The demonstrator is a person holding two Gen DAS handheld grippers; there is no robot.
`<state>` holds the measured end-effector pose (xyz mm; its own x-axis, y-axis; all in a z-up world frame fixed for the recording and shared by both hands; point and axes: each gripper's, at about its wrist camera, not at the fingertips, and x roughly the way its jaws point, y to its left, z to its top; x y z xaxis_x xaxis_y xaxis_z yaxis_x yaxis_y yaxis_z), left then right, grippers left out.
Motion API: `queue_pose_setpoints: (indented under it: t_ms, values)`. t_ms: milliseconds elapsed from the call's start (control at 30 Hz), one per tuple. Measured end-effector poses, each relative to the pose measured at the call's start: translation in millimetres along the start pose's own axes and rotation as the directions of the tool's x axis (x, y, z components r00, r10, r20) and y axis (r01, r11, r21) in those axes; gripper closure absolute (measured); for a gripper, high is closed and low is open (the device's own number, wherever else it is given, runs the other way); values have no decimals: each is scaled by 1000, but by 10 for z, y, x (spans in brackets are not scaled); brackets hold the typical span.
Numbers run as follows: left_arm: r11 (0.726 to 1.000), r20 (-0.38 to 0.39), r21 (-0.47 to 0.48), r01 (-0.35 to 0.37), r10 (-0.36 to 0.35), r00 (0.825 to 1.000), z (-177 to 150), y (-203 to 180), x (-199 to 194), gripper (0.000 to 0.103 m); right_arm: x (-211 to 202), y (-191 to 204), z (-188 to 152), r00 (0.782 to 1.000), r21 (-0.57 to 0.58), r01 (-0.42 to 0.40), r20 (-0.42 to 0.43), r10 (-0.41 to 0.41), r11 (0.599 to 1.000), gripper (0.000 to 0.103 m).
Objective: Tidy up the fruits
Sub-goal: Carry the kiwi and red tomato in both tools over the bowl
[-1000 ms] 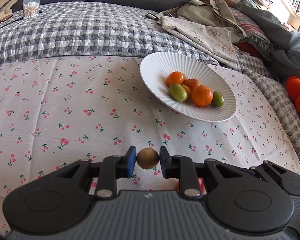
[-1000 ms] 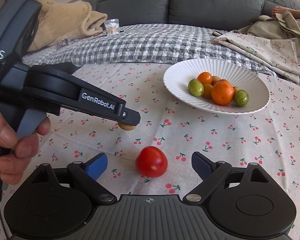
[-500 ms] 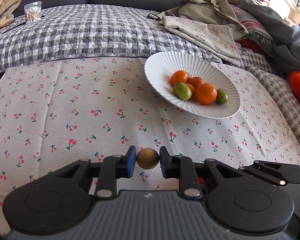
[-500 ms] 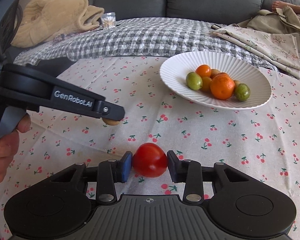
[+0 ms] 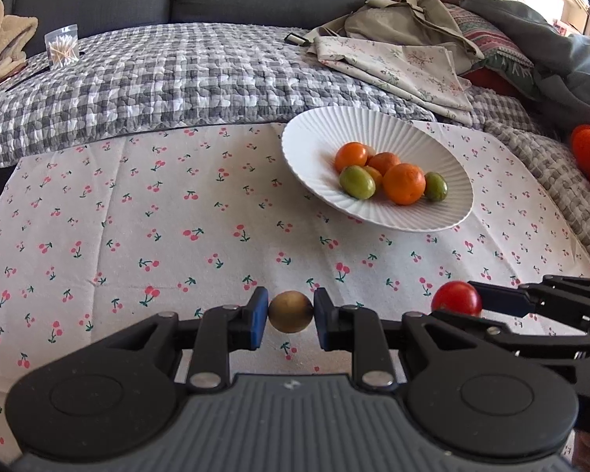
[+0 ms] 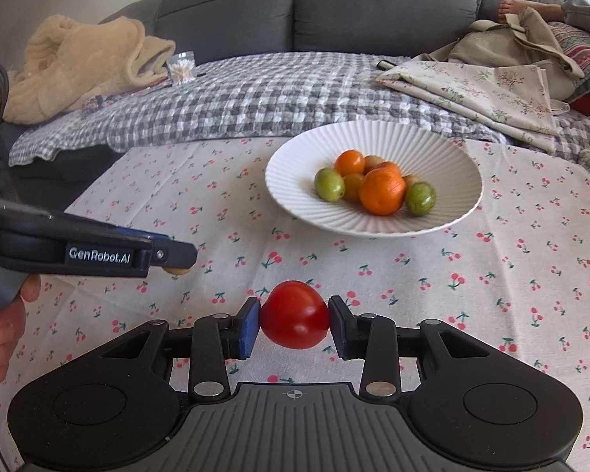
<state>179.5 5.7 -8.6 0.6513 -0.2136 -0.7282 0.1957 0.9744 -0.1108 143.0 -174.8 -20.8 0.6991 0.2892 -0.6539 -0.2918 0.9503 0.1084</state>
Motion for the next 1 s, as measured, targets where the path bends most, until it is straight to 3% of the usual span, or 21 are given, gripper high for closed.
queue_pose_setpoints:
  t_ms: [500,1000]
  values:
    - [999,66,51,-16,13,998,124,-76,-123,80,-312,-357,264,996,96,11,89,-19,995,67]
    - [991,111,130,19,-34,993,351,-433,64,80,-230,-648,529,996,100,11,87,-20,995,67]
